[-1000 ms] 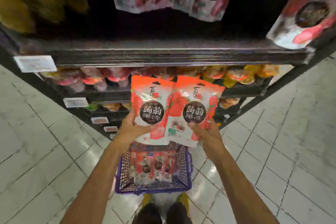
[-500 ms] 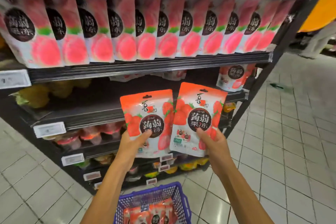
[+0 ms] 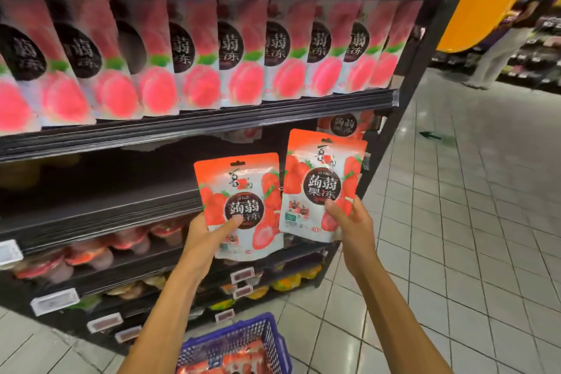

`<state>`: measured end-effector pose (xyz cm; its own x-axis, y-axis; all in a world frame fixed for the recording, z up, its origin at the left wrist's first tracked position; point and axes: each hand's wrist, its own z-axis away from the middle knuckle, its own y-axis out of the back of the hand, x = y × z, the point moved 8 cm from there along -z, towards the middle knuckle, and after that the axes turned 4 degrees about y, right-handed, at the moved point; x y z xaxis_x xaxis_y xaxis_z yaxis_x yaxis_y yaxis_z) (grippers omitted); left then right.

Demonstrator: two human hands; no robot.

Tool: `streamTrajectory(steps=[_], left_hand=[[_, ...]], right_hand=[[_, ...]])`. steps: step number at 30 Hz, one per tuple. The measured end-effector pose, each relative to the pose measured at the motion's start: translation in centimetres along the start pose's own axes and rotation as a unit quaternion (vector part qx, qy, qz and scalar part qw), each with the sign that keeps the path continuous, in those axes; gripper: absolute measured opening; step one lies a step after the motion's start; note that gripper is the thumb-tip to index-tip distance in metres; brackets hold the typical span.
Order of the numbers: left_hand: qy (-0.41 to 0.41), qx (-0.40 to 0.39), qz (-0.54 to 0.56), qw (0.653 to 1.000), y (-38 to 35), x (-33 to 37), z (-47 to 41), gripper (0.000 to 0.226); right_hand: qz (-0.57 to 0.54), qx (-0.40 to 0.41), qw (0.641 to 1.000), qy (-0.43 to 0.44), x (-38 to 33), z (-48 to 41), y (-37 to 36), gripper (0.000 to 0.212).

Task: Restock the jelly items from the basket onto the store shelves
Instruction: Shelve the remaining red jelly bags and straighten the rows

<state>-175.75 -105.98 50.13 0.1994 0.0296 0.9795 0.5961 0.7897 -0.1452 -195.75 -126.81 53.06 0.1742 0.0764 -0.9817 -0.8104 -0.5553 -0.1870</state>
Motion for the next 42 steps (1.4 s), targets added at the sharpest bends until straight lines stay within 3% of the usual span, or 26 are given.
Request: streamTrajectory(steps=[8, 17, 26, 31, 35, 37, 42], left_hand=[[-0.002, 0.090, 0.019, 0.996, -2.2, -1.4, -3.6, 0.030], [0.024, 0.144, -0.025, 0.989, -3.8, -4.4, -4.9, 0.028], [0.004, 0.162, -0.014, 0.987, -4.7, -3.8, -5.0, 0.021], [-0.010, 0.166, -0.015, 0.986, -5.3, -3.4, -4.8, 0.023], [-0.016, 0.165, -0.019, 0.986, -5.7, -3.4, -4.4, 0.023], [-0.017, 0.163, -0.014, 0.986, -5.9, -3.3, -4.3, 0.023], [-0.010, 0.175, -0.010, 0.984, -6.1, -3.1, -4.5, 0.029]], right_hand=[[0.032, -0.024, 0.999, -0.005, 1.5, -6.8, 2.3, 0.012], [0.036, -0.063, 0.997, 0.010, 2.3, -13.5, 1.6, 0.015], [0.053, -0.040, 0.993, 0.095, 0.8, -18.6, 0.1, 0.007], [0.087, -0.049, 0.986, 0.132, 1.4, -19.3, -0.2, 0.011], [0.126, -0.072, 0.983, 0.109, 2.8, -19.5, 0.6, 0.040], [0.173, -0.062, 0.977, 0.105, 3.1, -19.4, 1.2, 0.049], [0.265, -0.002, 0.954, 0.141, 2.5, -19.4, 1.9, 0.051]])
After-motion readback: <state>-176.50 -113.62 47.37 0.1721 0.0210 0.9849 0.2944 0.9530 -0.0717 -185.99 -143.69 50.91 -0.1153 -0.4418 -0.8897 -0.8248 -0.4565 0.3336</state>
